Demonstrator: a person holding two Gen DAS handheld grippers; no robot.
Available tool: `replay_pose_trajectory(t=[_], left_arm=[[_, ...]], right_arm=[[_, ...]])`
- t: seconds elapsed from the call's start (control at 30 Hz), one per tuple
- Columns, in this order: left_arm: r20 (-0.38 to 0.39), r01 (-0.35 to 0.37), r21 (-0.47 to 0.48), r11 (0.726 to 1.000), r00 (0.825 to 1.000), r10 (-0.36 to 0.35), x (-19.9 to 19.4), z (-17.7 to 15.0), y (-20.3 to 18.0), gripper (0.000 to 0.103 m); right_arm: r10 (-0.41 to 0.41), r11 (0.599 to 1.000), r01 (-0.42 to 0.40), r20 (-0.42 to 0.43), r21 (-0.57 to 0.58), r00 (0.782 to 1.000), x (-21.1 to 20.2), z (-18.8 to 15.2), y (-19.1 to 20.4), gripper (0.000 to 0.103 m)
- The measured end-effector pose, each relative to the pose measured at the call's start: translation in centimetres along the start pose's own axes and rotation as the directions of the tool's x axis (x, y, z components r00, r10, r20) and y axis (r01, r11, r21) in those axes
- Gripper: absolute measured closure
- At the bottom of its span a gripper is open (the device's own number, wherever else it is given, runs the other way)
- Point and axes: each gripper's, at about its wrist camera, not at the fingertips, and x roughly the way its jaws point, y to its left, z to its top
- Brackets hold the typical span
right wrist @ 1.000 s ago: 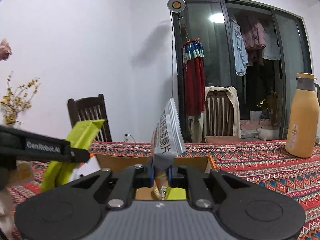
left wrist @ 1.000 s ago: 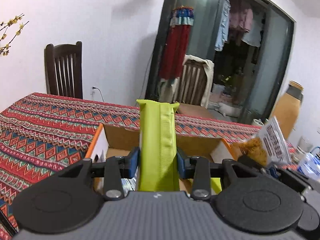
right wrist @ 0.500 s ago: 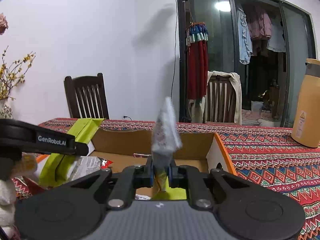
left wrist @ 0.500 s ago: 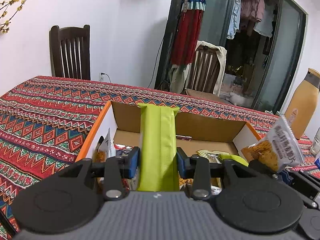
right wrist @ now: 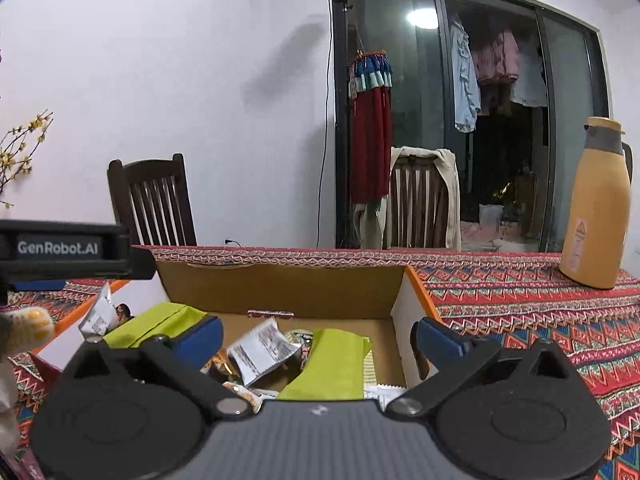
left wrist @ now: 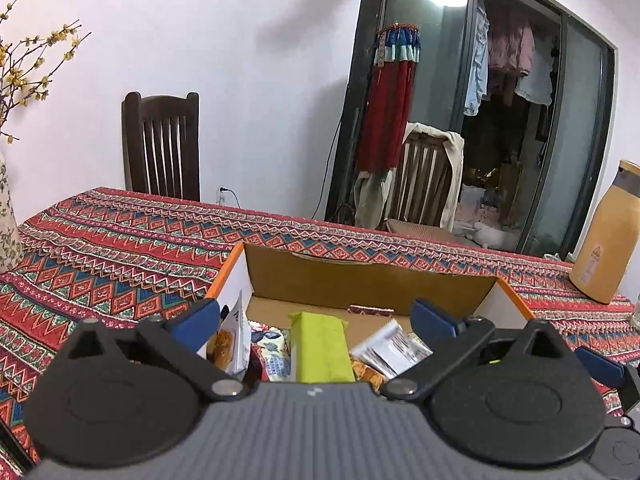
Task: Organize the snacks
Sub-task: 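Open both grippers to drop the packets into the orange box, then move both open grippers back to the snack pile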
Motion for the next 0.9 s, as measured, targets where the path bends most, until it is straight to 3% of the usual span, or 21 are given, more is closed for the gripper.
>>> replay_pose_trajectory(t=[0.33, 0.63, 0.9], left_arm=[[0.02, 0.015, 0.0, 1.0, 1.0, -0.015, -1.1, 0.1, 0.1, 0.0], [0.105, 0.062, -0.018, 0.998, 0.993, -0.06, -5.1, 1.9, -0.1, 0.0], [0.074, 0.073, -0.007, 0.997, 0.995, -0.072, -8.4, 2.1, 2.4, 0.0]], right_arm=[[-0.022, 1.0, 0.021, 0.006, 0.019, 1.0, -0.6, 0.0, -0.4, 0.0], [-0.001, 1.0, 0.0, 0.068, 0.01, 0.998, -3.2, 1.1, -0.2, 0.0], [0.012, 1.0, -0.014, 0.08, 0.025, 0.997, -7.1, 2.2, -1.1, 0.0]])
